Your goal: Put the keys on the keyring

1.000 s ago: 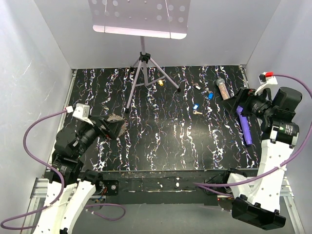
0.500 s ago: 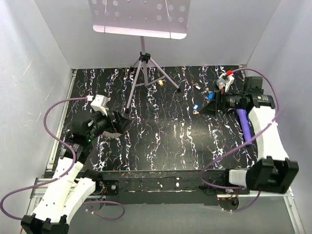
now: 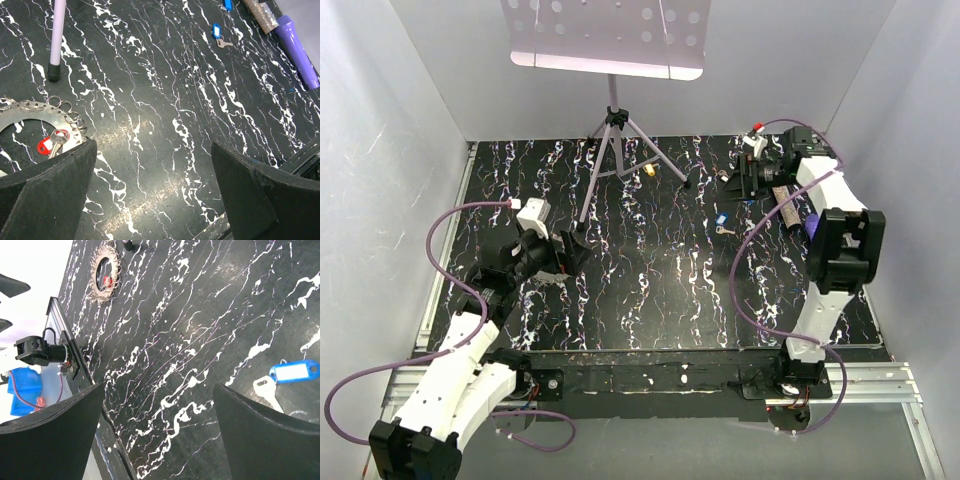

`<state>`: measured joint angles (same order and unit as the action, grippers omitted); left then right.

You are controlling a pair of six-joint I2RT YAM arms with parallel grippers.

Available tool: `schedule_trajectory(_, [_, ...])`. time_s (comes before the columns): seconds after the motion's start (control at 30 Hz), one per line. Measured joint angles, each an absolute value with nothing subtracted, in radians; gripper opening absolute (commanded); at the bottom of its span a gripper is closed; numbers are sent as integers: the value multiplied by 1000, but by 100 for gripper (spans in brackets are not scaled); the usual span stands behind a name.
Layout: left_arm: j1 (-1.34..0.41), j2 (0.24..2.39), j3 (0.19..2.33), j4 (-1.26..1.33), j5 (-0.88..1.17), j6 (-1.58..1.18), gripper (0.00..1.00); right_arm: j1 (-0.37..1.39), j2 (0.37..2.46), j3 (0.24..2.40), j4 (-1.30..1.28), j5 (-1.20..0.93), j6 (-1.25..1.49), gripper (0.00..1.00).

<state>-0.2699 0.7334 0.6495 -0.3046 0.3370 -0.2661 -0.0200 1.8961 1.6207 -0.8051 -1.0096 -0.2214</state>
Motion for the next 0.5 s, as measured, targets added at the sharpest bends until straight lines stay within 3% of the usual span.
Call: schedule_trajectory(0.5, [-230, 790, 650, -283, 374, -253, 98, 72, 2165, 1739, -811, -1009, -221, 98])
